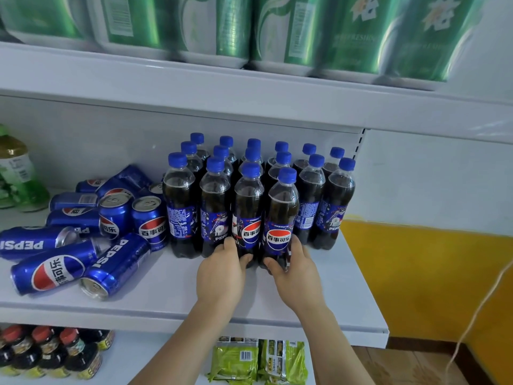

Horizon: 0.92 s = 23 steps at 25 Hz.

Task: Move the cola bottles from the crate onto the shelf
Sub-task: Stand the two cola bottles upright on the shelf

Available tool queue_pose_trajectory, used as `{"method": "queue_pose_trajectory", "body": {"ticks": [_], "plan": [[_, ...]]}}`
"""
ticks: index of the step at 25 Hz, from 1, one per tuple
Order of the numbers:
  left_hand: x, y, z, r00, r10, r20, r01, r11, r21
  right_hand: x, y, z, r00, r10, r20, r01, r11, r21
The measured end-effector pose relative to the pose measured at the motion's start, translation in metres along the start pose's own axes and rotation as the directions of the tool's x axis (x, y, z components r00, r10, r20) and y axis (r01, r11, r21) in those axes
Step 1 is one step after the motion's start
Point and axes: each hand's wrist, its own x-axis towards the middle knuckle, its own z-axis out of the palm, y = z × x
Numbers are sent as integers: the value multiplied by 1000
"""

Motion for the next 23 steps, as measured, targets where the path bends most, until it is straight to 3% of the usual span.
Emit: {"method": "queue_pose_trajectory", "body": {"ticks": [9, 19, 23], "plan": [[9, 0, 7, 1000, -2, 21, 0, 994, 109, 11, 1, 4, 1000, 1, -17, 0, 1000, 15], [10, -5, 8, 1000, -6, 8, 6, 1000, 0, 16, 11, 12, 999, -46, -28, 45, 999, -31], [1, -7, 5, 992, 17, -125, -20, 999, -28, 7, 6, 6, 992, -87, -89, 85, 996, -29]]}}
